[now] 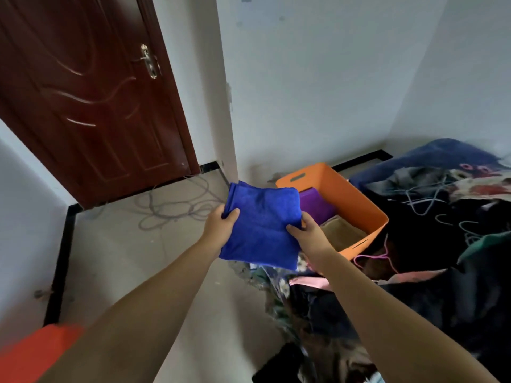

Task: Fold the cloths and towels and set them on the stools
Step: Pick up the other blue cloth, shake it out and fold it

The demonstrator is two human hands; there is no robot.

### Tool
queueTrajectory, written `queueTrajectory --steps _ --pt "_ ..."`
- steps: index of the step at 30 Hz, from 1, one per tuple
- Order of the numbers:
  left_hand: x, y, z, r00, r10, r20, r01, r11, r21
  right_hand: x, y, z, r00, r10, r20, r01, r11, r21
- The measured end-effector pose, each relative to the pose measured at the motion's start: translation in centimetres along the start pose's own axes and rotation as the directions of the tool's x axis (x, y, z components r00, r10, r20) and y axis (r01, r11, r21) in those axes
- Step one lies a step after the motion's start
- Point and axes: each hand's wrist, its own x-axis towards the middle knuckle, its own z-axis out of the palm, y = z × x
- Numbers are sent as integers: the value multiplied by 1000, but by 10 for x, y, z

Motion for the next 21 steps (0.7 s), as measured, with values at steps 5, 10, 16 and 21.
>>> queueTrajectory --steps 5,10,16,21 --pt "96 17 30 999 -12 41 9 997 72 94 4 -13 998 40 -48 -39 999 9" --pt "186 48 73 993 -48 108 32 989 142 176 -9 -41 989 100 -110 -98 995 29" --pt "266 60 151 957 -48 288 -28 967 253 229 10 -94 939 230 -255 -206 971 117" --pt "326 47 233 879 -61 473 -194 861 470 262 53 -134 809 408 -423 -350 913 212"
